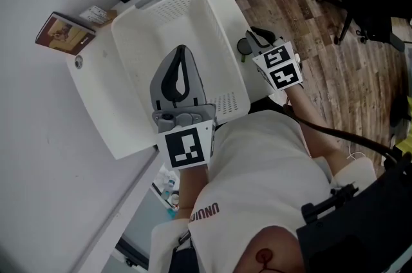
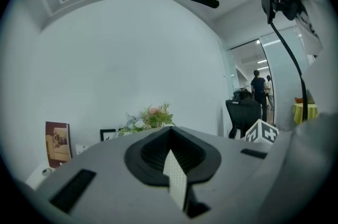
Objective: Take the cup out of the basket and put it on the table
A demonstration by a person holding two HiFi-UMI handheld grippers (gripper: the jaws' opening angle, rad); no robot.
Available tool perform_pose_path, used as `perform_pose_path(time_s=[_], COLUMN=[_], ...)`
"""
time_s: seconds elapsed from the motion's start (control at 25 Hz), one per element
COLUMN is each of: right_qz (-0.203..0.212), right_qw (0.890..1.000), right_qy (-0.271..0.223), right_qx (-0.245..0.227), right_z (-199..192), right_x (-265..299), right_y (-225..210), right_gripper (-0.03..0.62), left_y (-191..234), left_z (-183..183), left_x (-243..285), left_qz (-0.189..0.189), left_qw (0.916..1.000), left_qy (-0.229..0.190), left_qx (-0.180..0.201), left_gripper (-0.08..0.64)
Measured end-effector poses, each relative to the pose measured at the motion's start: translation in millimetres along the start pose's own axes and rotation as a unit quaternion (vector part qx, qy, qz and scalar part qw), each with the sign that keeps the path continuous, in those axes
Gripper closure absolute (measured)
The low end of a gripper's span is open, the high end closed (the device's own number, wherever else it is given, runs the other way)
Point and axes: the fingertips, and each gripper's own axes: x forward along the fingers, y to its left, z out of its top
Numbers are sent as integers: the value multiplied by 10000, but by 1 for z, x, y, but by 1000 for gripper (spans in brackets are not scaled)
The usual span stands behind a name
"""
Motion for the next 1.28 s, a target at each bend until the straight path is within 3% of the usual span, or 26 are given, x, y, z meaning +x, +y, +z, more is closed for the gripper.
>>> perform_pose_path(time_s=[0.16,0.32,0.64,0.8,1.28], right_qz=[-94,-545,-904,-981,-982], right_qw=[9967,9829,9573,9519,9524], right_qy=[-770,-1757,-2746,-2901,-2885], right_qx=[217,-57,-23,-71,-106], right_z=[37,79,117,124,122], right_x=[-23,-53,-96,-106,-110], right_y=[-8,-15,-21,-22,-21], right_gripper=[537,566,575,575,575], left_y=[-2,-2,-6,-6,-8], left_z=[2,5,11,12,14], left_x=[-1,-1,-3,-4,-8], left_qz=[-56,-117,-215,-223,-201], left_qw=[10000,9999,9995,9994,9994], left_qy=[-60,-108,-220,-237,-266], left_qx=[10,22,58,79,67], left_gripper=[549,549,549,549,549])
